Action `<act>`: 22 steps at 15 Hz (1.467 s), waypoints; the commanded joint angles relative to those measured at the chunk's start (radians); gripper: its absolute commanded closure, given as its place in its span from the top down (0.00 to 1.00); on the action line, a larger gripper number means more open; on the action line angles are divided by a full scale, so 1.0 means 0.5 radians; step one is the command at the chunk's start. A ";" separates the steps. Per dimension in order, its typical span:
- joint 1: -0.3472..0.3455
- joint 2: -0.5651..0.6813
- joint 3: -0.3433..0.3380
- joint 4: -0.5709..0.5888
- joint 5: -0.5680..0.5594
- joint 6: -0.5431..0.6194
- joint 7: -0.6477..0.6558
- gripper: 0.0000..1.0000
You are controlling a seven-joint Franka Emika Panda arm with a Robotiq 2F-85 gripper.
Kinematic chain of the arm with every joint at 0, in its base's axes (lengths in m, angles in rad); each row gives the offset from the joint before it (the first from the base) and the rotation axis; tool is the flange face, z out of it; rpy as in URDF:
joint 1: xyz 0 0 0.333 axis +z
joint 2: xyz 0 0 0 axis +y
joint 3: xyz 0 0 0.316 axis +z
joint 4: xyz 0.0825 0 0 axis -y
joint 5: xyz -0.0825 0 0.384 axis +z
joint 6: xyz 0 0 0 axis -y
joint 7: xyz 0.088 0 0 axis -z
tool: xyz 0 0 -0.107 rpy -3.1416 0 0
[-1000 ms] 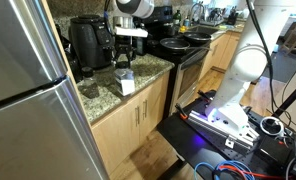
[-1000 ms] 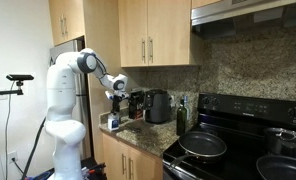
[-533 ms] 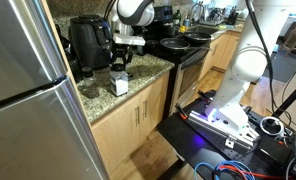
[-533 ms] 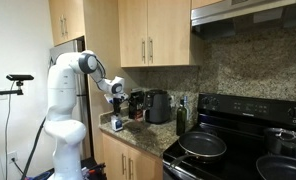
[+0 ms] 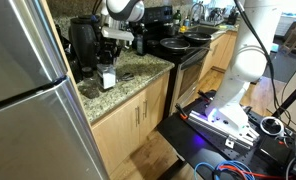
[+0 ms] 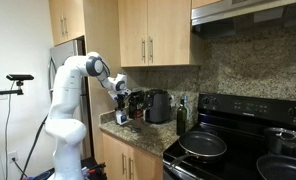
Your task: Move the bottle to the left side of the counter
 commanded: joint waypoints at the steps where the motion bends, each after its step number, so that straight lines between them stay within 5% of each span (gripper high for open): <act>1: 0.022 0.028 -0.023 0.044 0.003 -0.013 -0.003 0.64; 2: 0.024 0.042 -0.025 0.058 0.002 -0.017 -0.003 0.64; 3: 0.026 0.049 -0.025 0.060 0.002 -0.018 -0.003 0.39; 15: 0.243 0.169 -0.048 0.055 -0.321 0.002 0.363 0.39; 16: 0.255 0.156 -0.056 0.048 -0.353 0.006 0.429 0.89; 22: 0.270 0.094 -0.097 0.077 -0.609 0.033 0.773 1.00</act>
